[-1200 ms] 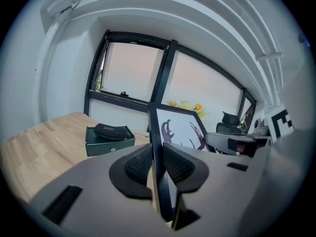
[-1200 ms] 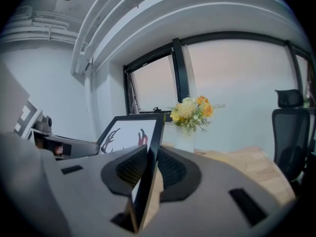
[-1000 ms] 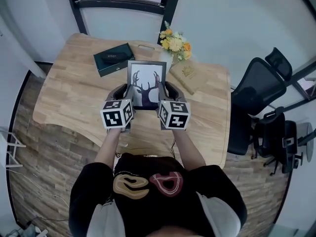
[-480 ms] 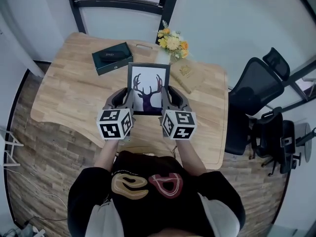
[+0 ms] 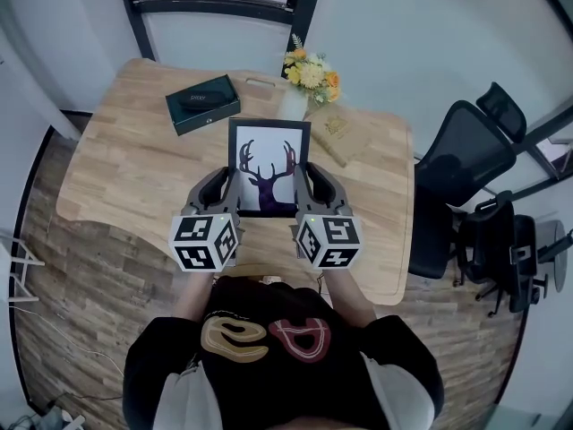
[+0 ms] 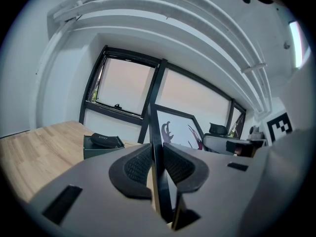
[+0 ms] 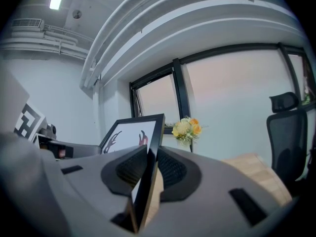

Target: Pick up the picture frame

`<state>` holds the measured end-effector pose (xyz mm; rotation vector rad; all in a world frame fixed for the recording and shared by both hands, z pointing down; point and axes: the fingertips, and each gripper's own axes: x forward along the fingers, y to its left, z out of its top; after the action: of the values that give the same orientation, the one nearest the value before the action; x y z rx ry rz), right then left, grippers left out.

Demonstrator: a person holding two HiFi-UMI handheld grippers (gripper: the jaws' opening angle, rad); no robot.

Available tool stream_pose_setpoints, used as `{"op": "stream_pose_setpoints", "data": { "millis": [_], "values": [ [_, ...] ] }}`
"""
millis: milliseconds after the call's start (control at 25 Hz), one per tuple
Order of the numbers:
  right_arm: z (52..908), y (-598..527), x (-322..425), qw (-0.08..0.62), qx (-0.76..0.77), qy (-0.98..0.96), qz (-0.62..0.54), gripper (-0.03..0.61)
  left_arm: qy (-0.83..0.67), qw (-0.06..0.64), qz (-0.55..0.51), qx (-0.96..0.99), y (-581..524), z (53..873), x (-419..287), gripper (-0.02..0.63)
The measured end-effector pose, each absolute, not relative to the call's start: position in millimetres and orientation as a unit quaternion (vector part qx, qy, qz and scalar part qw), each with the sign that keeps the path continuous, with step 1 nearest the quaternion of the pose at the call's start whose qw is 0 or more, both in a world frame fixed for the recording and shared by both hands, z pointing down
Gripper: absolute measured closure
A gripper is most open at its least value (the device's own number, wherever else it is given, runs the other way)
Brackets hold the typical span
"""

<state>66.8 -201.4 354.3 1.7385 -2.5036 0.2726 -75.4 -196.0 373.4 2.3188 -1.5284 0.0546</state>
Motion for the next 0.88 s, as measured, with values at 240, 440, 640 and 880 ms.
{"op": "stream_pose_setpoints", "data": {
  "millis": [240,440,640,880],
  "values": [
    [347.3,-195.9,64.1,0.032,0.565,-0.82,0.084,0.503,-0.546,0.165,0.018,0.821,-190.0,365.6,-78.2,0.532],
    [346.5,-192.8,60.0,0.03,0.566,-0.82,0.078,0.503,-0.548,0.169,0.016,0.819,-185.9,366.0,-82.4,0.532],
    [345.2,-192.2,59.6,0.03,0.566,-0.821,0.074,0.504,-0.546,0.17,0.014,0.82,-184.9,364.9,-82.6,0.532],
    [343.4,-193.0,60.5,0.029,0.565,-0.821,0.071,0.504,-0.542,0.174,0.011,0.822,-186.7,364.9,-81.6,0.532]
  ]
}}
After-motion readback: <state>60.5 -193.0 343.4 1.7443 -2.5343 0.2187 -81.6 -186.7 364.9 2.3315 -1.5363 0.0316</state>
